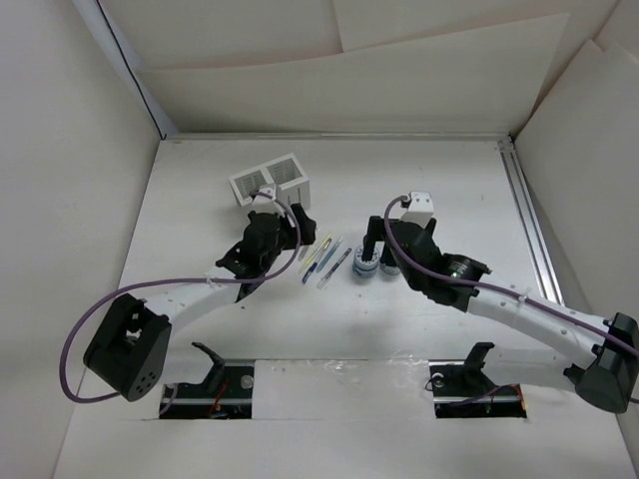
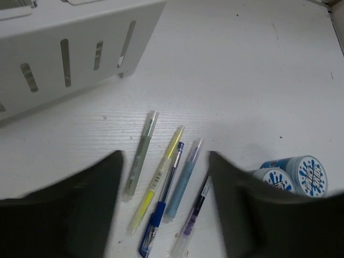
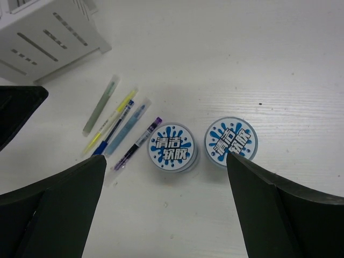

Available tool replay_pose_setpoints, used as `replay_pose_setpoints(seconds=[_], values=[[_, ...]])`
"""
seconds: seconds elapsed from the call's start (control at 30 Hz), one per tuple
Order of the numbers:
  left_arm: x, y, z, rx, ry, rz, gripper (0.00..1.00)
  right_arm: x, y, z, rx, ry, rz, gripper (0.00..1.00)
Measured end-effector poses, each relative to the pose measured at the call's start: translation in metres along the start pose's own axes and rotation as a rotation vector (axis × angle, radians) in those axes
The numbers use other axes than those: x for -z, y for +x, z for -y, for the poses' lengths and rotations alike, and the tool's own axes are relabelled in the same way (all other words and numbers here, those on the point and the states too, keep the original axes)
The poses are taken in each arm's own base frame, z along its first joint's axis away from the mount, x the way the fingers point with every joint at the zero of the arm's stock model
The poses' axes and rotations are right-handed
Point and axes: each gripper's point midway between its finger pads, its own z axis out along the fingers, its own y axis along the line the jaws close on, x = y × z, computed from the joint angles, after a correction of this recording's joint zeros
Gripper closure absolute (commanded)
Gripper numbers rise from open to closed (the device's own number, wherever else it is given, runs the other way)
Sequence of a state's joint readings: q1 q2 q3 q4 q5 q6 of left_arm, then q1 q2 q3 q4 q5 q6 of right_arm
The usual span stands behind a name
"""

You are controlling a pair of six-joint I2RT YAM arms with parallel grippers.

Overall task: Sort the stationery into containers
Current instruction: Grab a piece of stationery with the left arm

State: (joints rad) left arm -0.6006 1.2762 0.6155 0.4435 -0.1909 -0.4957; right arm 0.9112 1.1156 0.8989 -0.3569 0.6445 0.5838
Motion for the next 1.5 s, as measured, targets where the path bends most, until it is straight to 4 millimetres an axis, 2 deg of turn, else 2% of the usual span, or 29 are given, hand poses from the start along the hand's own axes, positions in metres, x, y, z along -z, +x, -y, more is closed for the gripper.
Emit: replay_pose_setpoints(seconds=[0.03, 0.07, 0.1, 0.17, 0.23, 0.27, 0.4, 0.47, 0.57, 0.7, 0.8, 0.9, 1.0, 1.1, 1.33, 1.4, 1.5], values=[[-0.001, -0.002, 0.0, -0.005, -0.003, 0.004, 0.9, 0.0, -0.003, 0.0, -0.002, -0.002, 0.01, 0.0], [-0.002, -0.003, -0.001, -0.015, -0.008, 0.008, 1.0, 0.001, -0.007, 0.0, -0.007, -0.003, 0.023, 0.0], [-0.004, -0.004, -0.002, -0.022, -0.021, 0.008, 1.0, 0.001, -0.011, 0.0, -0.017, -0.007, 0.036, 0.0], [-0.011, -0.006, -0.003, -0.048, -0.048, -0.007, 0.76, 0.003, -0.02, 0.001, -0.037, -0.01, 0.063, 0.0], [-0.022, -0.003, -0.004, -0.068, -0.078, -0.034, 0.73, 0.006, -0.03, 0.002, -0.066, -0.019, 0.096, 0.0], [-0.028, 0.0, -0.005, -0.075, -0.091, -0.053, 0.68, 0.007, -0.034, 0.003, -0.081, -0.023, 0.111, 0.0], [-0.047, 0.026, -0.016, -0.118, -0.151, -0.16, 0.66, 0.008, -0.037, 0.008, -0.115, -0.02, 0.145, 0.0], [-0.053, 0.041, -0.022, -0.14, -0.184, -0.217, 0.66, 0.006, -0.033, 0.011, -0.116, -0.011, 0.145, 0.0], [-0.061, 0.058, -0.025, -0.174, -0.212, -0.283, 0.6, 0.001, -0.024, 0.015, -0.107, 0.003, 0.135, 0.0], [-0.07, 0.065, -0.023, -0.202, -0.221, -0.318, 0.59, -0.001, -0.019, 0.016, -0.11, 0.0, 0.137, 0.0], [-0.085, 0.065, -0.018, -0.221, -0.221, -0.327, 0.59, -0.002, -0.017, 0.015, -0.113, -0.006, 0.139, 0.0], [-0.1, 0.065, -0.016, -0.237, -0.227, -0.331, 0.61, -0.003, -0.015, 0.015, -0.114, -0.011, 0.138, 0.01], [-0.106, 0.069, -0.021, -0.258, -0.251, -0.342, 0.61, -0.004, -0.013, 0.014, -0.113, -0.016, 0.135, 0.02], [-0.109, 0.072, -0.026, -0.277, -0.278, -0.354, 0.61, -0.002, -0.013, 0.015, -0.118, -0.021, 0.14, 0.02], [-0.112, 0.078, -0.034, -0.306, -0.303, -0.369, 0.72, 0.007, -0.027, 0.013, -0.158, -0.053, 0.184, 0.04], [-0.113, 0.078, -0.034, -0.309, -0.303, -0.369, 0.81, 0.009, -0.03, 0.013, -0.168, -0.06, 0.194, 0.04], [-0.115, 0.077, -0.034, -0.315, -0.304, -0.367, 1.0, 0.01, -0.028, 0.015, -0.169, -0.061, 0.195, 0.04]])
